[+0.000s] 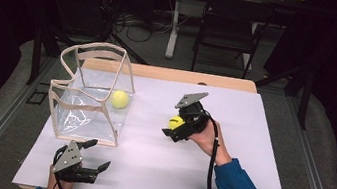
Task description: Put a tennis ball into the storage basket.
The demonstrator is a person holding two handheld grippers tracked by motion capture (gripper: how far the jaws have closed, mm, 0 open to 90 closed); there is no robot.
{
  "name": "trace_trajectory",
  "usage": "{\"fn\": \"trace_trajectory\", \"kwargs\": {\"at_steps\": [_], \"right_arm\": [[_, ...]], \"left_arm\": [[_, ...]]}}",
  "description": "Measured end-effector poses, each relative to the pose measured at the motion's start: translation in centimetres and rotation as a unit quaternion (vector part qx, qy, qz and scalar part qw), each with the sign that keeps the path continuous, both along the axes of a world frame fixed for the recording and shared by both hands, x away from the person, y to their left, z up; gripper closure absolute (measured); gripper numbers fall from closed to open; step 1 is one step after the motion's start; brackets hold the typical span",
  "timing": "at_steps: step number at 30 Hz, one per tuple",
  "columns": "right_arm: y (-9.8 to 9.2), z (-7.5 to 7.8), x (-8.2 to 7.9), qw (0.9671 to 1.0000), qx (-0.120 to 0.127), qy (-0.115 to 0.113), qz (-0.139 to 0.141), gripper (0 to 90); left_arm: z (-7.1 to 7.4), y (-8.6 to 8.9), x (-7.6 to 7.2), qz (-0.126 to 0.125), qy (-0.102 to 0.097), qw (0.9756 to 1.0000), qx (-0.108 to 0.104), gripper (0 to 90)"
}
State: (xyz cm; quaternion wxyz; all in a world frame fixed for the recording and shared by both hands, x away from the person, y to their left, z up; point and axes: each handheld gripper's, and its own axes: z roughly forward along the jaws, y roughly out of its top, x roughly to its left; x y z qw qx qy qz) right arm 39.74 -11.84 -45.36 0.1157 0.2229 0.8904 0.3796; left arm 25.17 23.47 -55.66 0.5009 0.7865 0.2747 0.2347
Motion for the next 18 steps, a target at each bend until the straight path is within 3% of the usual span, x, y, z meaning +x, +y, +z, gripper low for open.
{"fn": "trace_trajectory", "kwargs": {"at_steps": [5,18], "right_arm": [[-0.5,-1.1,-0.7,0.9999,-0.012,-0.003,-0.006,0.0],[-1.0,-2.6,-1.2,0.9999,-0.004,0.000,-0.013,0.0]], "left_arm": [[0.0,-0.1,0.0,-0.001,0.000,1.0000,0.001,16.0],[-0.1,-0.1,0.0,-0.001,0.000,1.0000,0.002,16.0]]}}
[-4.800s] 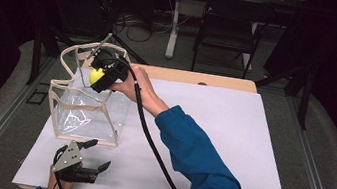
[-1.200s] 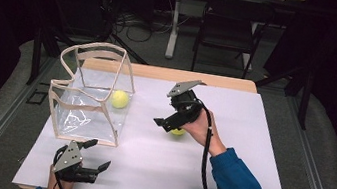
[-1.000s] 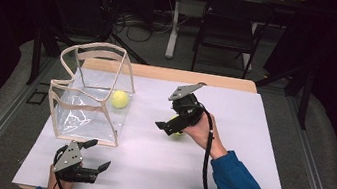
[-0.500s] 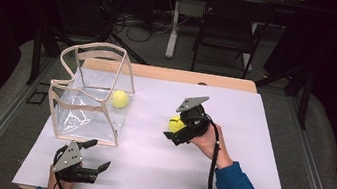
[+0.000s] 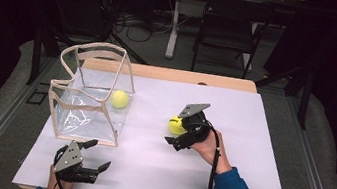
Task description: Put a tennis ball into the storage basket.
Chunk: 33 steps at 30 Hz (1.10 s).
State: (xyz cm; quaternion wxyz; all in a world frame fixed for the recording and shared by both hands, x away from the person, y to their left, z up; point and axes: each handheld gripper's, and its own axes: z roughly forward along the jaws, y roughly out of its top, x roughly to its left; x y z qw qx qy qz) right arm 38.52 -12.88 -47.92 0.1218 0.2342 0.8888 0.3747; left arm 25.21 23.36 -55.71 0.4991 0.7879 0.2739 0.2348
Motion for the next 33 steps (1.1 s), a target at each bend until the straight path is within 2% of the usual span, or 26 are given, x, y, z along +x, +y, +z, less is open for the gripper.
{"fn": "trace_trajectory", "kwargs": {"at_steps": [3,13,33], "right_arm": [[-0.1,-0.1,-0.1,1.0000,-0.007,-0.002,-0.003,0.0],[-0.2,-0.1,-0.3,1.0000,-0.005,-0.001,-0.005,0.0],[-2.0,-1.3,0.5,0.9992,-0.016,0.003,-0.037,0.0]], "left_arm": [[0.0,0.0,0.0,0.000,0.000,1.0000,0.000,16.0],[0.0,0.0,0.0,0.000,0.000,1.0000,0.001,16.0],[0.0,0.0,-0.1,0.000,-0.002,1.0000,0.001,16.0]]}}
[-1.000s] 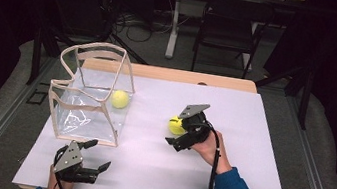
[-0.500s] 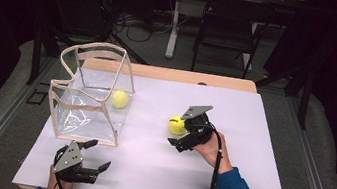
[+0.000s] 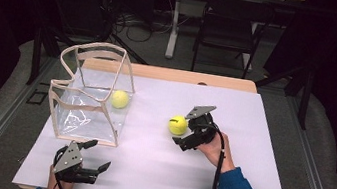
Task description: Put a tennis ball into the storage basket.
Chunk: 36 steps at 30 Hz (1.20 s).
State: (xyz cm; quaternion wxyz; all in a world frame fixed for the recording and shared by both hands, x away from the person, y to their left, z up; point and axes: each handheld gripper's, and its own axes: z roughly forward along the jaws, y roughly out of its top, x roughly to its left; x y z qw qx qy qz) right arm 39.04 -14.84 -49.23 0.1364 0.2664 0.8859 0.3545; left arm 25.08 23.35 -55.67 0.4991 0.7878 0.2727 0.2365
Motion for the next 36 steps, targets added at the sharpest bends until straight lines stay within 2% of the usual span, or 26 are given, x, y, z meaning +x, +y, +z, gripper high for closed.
{"fn": "trace_trajectory", "kwargs": {"at_steps": [7,17,36], "right_arm": [[0.1,-0.2,0.5,0.9999,-0.013,-0.003,-0.006,0.0],[0.2,-0.2,1.4,0.9999,-0.008,-0.005,-0.010,0.0],[1.1,-1.5,3.6,0.9997,0.003,0.015,-0.018,0.0]], "left_arm": [[0.0,0.0,0.0,0.000,0.000,1.0000,0.001,16.0],[0.0,0.0,0.0,0.001,0.000,1.0000,0.001,16.0],[-0.1,0.0,0.1,0.000,0.001,1.0000,0.000,16.0]]}}
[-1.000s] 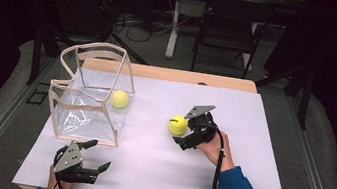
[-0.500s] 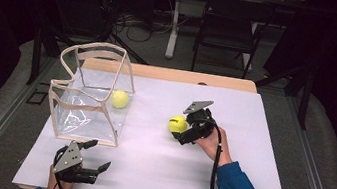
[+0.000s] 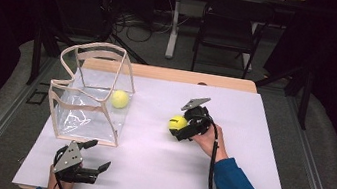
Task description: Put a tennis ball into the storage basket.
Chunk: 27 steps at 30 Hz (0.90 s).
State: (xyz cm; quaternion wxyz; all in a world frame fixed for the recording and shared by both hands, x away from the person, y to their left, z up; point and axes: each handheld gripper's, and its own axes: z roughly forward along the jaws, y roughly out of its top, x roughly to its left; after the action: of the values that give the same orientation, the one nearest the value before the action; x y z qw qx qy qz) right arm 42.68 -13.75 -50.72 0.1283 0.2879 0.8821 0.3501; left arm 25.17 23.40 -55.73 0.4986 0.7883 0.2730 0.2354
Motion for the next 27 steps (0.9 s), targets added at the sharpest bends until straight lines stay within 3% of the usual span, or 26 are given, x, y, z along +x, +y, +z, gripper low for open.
{"fn": "trace_trajectory", "kwargs": {"at_steps": [27], "right_arm": [[0.9,-2.0,1.5,0.9992,0.007,0.038,-0.005,0.0]], "left_arm": [[0.0,0.0,-0.1,0.001,0.000,1.0000,0.000,16.0]]}}
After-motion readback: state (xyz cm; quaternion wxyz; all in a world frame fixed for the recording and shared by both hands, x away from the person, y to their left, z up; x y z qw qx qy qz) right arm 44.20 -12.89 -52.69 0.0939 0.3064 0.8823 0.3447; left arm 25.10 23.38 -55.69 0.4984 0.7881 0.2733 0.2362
